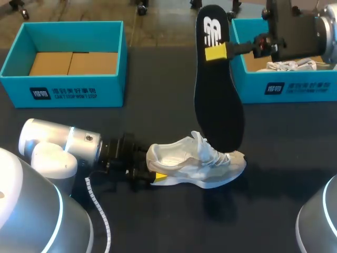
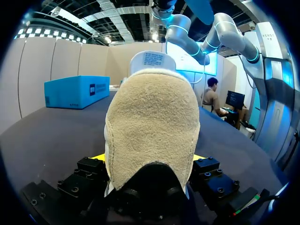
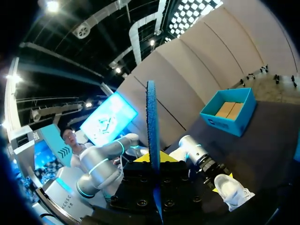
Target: Take the shoe out of the shoebox, open the shoe tongue, remove and reinsert the insole, then place the shoe into the shoebox
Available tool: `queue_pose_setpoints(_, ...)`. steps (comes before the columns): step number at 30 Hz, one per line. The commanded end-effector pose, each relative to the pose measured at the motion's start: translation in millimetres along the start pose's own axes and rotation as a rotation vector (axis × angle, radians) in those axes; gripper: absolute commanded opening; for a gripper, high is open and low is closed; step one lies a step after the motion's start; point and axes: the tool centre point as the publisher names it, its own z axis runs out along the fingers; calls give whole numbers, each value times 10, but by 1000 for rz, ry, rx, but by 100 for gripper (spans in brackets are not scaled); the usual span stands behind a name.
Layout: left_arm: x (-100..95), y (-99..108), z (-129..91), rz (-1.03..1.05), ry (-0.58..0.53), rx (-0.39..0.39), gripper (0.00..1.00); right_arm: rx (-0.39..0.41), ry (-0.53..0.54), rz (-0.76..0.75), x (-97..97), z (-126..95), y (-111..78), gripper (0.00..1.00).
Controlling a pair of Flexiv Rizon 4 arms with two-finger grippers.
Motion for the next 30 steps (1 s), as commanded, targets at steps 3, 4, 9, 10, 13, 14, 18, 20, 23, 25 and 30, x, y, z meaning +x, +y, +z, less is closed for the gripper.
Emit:
queue_pose_setpoints(3,-1,-5,9,0,1,-4,0,-6,1,23,73,-1,-184,0)
queue_pose_setpoints(4,-1,-5,9,0,1,-4,0,-9,2,28,83,4,-207,0)
queue_pose_setpoints(9,-1,-5,9,0,1,-4,0,-16,6,44,150,14,-322,0)
queue_pose_setpoints(10,-1,-5,9,0,1,-4,0,-18,7,48,166,13,-345,0)
queue_pose_setpoints(13,-1,-5,9,0,1,-4,0,-22,10,58,201,26,-414,0)
queue_pose_setpoints(14,-1,-5,9,0,1,-4,0,-20,13,65,213,31,-440,0)
queue_pose_setpoints(18,-1,-5,9,0,1,-4,0,-17,12,85,245,10,-526,0)
queue_pose_setpoints(20,-1,-5,9,0,1,-4,0,-27,12,89,259,-10,-544,0)
queue_pose_setpoints(23,-1,-5,9,0,1,-4,0,-30,18,88,269,-19,-559,0)
queue_pose_setpoints(25,-1,-5,9,0,1,-4,0,-40,20,86,272,-20,-563,0)
queue_pose_setpoints(30,-1,-5,9,0,1,-4,0,-68,15,74,281,-38,-562,0)
